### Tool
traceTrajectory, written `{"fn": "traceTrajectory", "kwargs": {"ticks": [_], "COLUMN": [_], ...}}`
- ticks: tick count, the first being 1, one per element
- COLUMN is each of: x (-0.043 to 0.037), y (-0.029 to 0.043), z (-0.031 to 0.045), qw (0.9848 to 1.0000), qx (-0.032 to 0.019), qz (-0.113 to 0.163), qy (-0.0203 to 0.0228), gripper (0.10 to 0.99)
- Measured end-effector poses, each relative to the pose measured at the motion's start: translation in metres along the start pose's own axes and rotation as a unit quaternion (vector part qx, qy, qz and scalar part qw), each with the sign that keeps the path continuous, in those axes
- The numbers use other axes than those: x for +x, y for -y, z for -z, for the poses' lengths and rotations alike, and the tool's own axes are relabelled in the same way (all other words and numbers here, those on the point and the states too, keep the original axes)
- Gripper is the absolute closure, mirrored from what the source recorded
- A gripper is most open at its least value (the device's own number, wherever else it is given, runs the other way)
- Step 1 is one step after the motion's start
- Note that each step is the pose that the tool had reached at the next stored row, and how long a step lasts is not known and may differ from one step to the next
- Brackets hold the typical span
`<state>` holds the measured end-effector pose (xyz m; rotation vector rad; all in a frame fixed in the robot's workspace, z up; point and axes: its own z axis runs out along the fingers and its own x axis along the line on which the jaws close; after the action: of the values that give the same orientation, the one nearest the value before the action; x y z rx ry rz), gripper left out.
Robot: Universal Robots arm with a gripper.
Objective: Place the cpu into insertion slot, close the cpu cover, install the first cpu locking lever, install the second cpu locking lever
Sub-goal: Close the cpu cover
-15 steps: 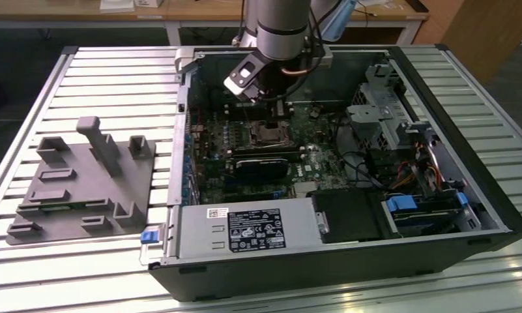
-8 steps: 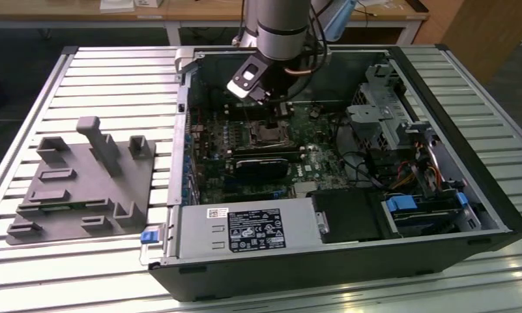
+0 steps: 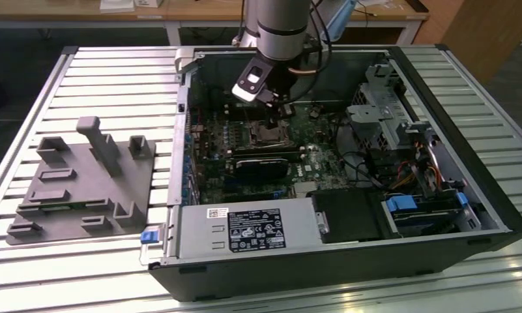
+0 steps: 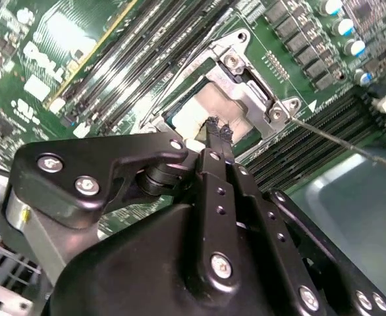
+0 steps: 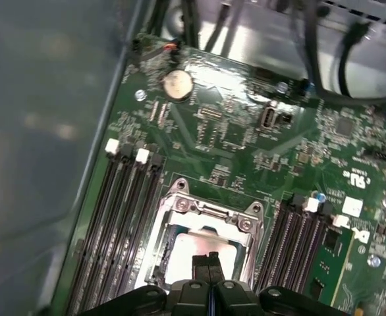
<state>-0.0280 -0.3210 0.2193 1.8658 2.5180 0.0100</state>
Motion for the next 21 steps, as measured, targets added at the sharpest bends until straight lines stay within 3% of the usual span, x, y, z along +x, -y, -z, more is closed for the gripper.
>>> {"fn": "traceTrajectory", "kwargs": {"ticks": [6,11,15,21], "x": [0.0000,0.0000,0.0000,0.0000], "y": [0.0000,0.0000,0.0000,0.0000], "z": [0.0000,-0.0001,-0.0001,-0.0002], "qw": [0.9985,0.9950,0.9908,0.9819], "qx": [-0.0001,-0.0003,-0.0003,-0.0004], "qz": [0.054,0.100,0.136,0.189], "qy": [-0.0005,-0.0010,-0.0013,-0.0018], "gripper": [0.980,0.980,0.980,0.980]}}
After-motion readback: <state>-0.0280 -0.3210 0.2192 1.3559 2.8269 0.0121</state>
